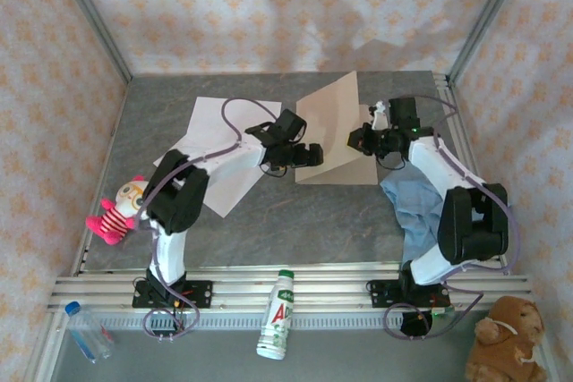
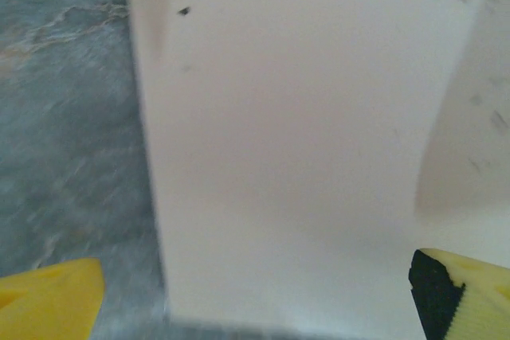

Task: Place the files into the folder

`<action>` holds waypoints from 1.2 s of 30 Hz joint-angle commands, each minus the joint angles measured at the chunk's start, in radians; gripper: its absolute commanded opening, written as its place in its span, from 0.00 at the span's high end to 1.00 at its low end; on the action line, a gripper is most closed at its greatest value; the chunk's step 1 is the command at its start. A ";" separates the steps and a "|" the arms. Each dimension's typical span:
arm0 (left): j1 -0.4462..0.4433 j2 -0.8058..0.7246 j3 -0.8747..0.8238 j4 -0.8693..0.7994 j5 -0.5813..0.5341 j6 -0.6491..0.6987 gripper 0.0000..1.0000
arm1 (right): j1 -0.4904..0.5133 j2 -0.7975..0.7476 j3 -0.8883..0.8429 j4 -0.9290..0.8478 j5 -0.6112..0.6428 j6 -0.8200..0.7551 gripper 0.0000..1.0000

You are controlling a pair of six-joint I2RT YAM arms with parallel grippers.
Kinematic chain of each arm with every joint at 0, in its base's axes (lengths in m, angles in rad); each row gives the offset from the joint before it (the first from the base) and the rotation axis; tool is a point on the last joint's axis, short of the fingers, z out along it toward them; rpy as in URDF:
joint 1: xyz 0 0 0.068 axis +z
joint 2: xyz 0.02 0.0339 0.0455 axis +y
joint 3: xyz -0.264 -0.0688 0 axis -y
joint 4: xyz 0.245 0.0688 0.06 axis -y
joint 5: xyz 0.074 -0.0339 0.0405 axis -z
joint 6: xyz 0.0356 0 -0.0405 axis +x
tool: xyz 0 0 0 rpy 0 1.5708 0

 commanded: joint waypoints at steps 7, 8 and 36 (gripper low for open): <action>0.039 -0.280 -0.142 -0.100 -0.149 0.071 0.00 | 0.097 -0.014 0.241 -0.403 0.277 -0.116 1.00; 0.040 -0.302 -0.168 -0.087 -0.154 0.078 0.00 | 0.113 -0.006 0.268 -0.432 0.311 -0.118 1.00; 0.282 -0.615 -0.465 -0.021 -0.045 0.052 0.00 | 0.386 0.170 0.641 -0.619 0.456 -0.044 0.52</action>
